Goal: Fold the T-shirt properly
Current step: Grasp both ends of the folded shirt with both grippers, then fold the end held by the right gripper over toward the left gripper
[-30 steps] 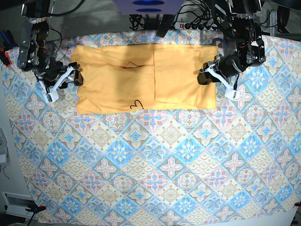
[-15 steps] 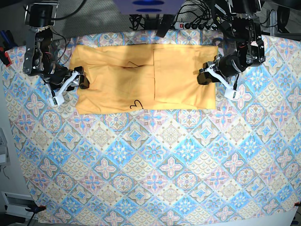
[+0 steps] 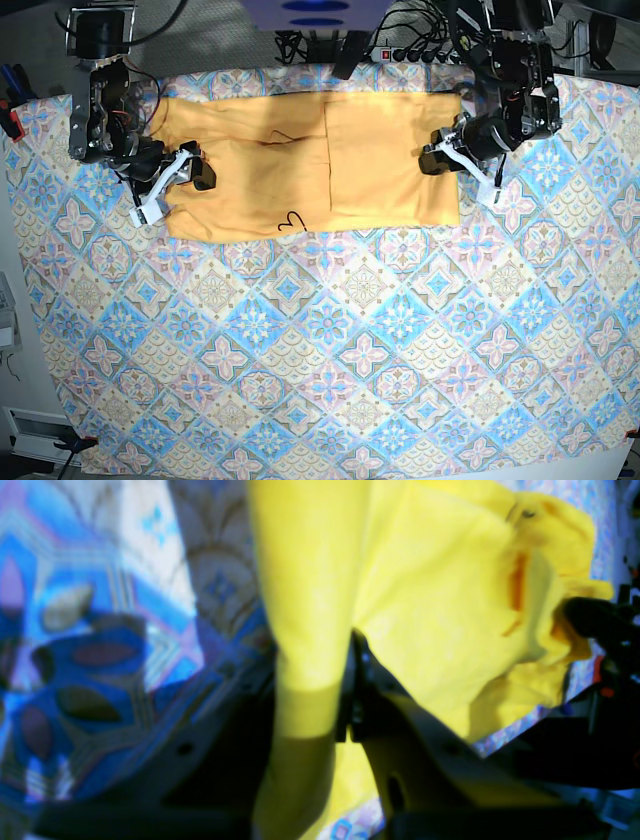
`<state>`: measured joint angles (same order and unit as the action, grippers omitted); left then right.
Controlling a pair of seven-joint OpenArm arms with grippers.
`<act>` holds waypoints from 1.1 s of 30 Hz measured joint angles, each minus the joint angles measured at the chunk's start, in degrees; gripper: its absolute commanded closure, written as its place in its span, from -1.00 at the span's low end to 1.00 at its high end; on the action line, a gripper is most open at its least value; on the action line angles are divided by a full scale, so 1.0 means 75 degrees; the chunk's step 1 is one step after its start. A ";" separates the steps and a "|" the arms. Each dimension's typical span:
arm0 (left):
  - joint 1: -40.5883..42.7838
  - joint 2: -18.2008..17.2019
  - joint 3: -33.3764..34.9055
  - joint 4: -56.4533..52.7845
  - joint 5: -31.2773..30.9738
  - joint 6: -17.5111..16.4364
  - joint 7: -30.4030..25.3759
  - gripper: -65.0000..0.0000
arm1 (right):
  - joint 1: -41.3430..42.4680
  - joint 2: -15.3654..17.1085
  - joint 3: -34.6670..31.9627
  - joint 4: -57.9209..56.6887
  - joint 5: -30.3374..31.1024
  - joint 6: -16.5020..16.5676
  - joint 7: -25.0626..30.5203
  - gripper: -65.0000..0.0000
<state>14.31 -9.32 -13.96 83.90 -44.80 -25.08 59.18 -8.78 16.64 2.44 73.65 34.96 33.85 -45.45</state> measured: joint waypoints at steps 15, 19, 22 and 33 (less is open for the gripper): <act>-0.0026 -0.0003 0.0000 -0.0003 -0.0006 -0.0006 -0.0003 0.82 | 0.0102 -0.0061 -0.0012 -0.0119 0.0140 0.0000 -0.0251 0.95; -0.0047 0.0093 0.0055 -0.0003 0.0015 0.0003 -0.0009 0.81 | 0.0061 -0.0035 -0.0029 0.0242 0.0708 -0.0058 -0.0519 0.99; -0.0210 0.0160 0.0391 -0.0029 0.0082 -0.0003 0.0020 0.82 | 0.0035 0.0189 -0.0085 0.0667 0.0965 -0.0006 -0.0562 0.99; -0.0656 0.0210 0.1393 -0.0361 0.0029 0.0003 -0.0527 0.82 | 0.0294 0.0210 -0.0356 0.2008 0.0924 -0.0038 -0.0612 1.00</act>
<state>9.39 -7.75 -3.51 81.19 -44.58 -25.06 55.22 -6.57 18.22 -0.23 88.71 41.89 33.56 -50.04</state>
